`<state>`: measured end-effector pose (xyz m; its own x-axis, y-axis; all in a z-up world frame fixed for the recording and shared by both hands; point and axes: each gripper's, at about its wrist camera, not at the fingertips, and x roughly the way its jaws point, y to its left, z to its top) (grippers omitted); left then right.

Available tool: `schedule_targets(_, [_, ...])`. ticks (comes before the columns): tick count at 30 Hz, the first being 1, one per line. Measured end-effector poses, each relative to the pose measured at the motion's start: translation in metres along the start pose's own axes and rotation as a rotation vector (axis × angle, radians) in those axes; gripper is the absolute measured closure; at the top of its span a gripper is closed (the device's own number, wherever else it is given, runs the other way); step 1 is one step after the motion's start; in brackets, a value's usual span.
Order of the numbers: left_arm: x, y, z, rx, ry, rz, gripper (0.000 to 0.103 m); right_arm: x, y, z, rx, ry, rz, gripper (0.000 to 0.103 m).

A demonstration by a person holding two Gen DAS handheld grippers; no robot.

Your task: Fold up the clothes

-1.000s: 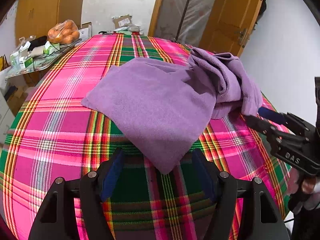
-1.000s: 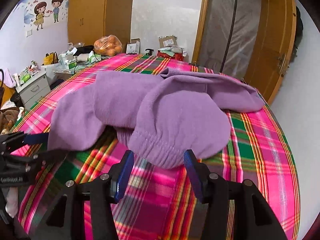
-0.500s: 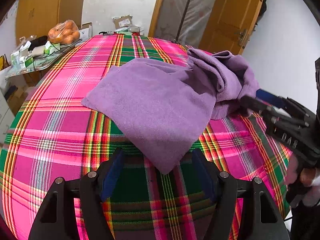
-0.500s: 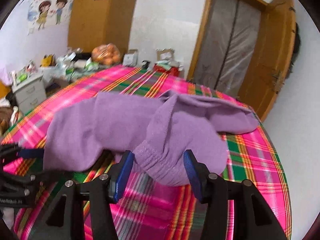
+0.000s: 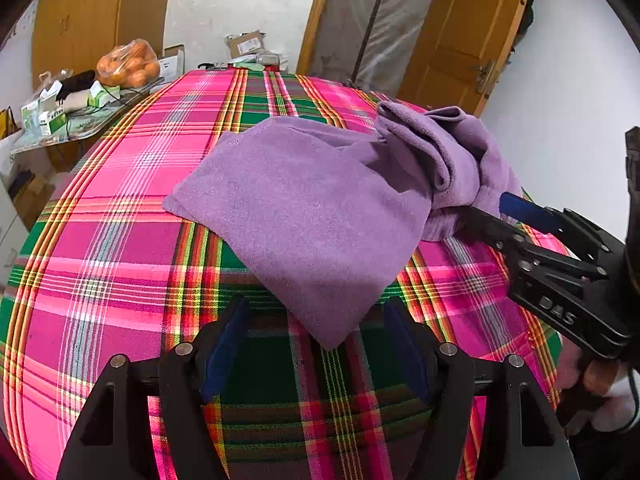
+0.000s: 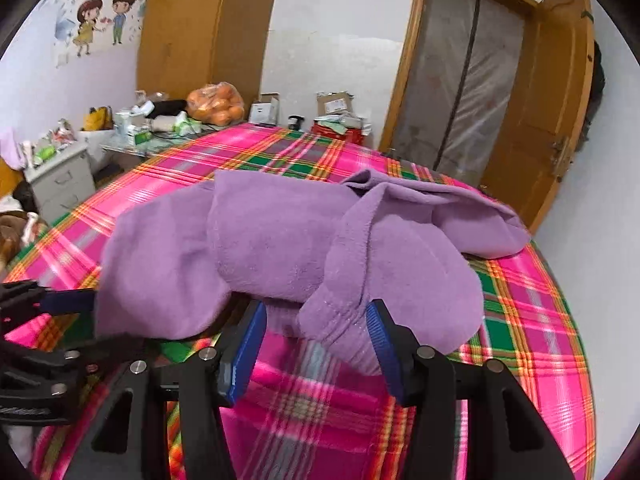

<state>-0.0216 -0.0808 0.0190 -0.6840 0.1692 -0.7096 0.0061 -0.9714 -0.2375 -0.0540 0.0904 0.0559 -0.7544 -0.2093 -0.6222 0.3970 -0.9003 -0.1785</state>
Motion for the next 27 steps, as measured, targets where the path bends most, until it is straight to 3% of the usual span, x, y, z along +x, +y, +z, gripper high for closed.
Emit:
schedule_targets(3, [0.0, 0.0, 0.0, -0.004, -0.002, -0.004, 0.031, 0.003, -0.015, 0.0, 0.035, -0.004, -0.051, 0.056])
schedule_targets(5, [0.0, 0.0, -0.001, -0.006, -0.003, -0.006, 0.031, 0.0, -0.027, -0.001, 0.069, -0.016, -0.059, 0.071])
schedule_targets(8, [-0.001, 0.0, -0.001, -0.008, -0.004, -0.009, 0.031, -0.007, -0.038, -0.006, 0.095, -0.035, -0.068, 0.08])
schedule_targets(15, [-0.001, 0.0, -0.001, -0.005, -0.003, -0.005, 0.031, -0.027, -0.068, -0.011, 0.199, -0.098, -0.048, 0.091])
schedule_targets(22, [-0.001, 0.001, -0.001, -0.005, -0.003, -0.005, 0.031, -0.068, -0.086, 0.003, 0.27, -0.215, 0.088, 0.094])
schedule_targets(27, [-0.002, 0.003, -0.002, -0.016, -0.006, -0.007, 0.031, -0.12, -0.089, 0.011, 0.278, -0.333, 0.164, 0.094])
